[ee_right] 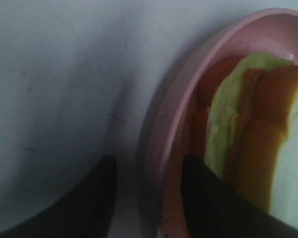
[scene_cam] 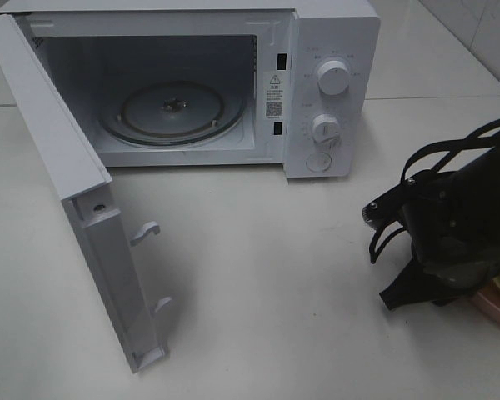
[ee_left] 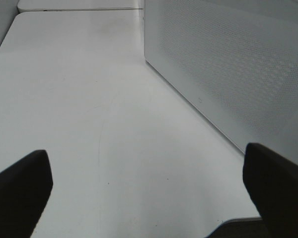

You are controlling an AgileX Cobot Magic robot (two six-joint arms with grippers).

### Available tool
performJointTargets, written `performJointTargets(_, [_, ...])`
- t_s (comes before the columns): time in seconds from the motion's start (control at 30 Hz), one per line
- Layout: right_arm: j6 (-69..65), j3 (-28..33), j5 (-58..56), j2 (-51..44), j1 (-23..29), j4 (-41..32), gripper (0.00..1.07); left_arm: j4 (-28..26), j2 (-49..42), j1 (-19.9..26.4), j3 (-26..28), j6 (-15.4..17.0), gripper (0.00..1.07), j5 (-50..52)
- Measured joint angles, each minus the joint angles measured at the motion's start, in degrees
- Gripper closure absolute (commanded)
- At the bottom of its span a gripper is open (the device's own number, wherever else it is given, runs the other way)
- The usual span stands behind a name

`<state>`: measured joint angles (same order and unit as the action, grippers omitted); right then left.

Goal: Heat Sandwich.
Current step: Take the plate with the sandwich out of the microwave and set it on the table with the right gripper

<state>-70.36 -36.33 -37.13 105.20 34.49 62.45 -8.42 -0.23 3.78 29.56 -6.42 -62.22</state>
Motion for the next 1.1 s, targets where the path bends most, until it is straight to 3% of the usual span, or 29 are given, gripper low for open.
performJointTargets(0.47, [16.6, 0.1, 0.6, -11.5, 0.0, -11.3, 0.64, 0.0, 0.0, 0.0, 0.0, 0.0, 0.09, 0.0])
performJointTargets(0.63, [24.8, 0.2, 0.6, -16.9, 0.0, -17.6, 0.5, 0.0, 0.0, 0.0, 0.0, 0.0, 0.09, 0.0])
performJointTargets(0.77, [33.5, 0.2, 0.6, -22.5, 0.0, -24.0, 0.26, 0.0, 0.0, 0.0, 0.0, 0.0, 0.09, 0.0])
performJointTargets(0.9, [38.5, 0.2, 0.6, -26.6, 0.0, -28.9, 0.19, 0.0, 0.0, 0.0, 0.0, 0.0, 0.09, 0.0])
performJointTargets(1.1, [48.0, 0.2, -0.1, -32.1, 0.0, -37.5, 0.21, 0.0, 0.0, 0.0, 0.0, 0.0, 0.09, 0.0])
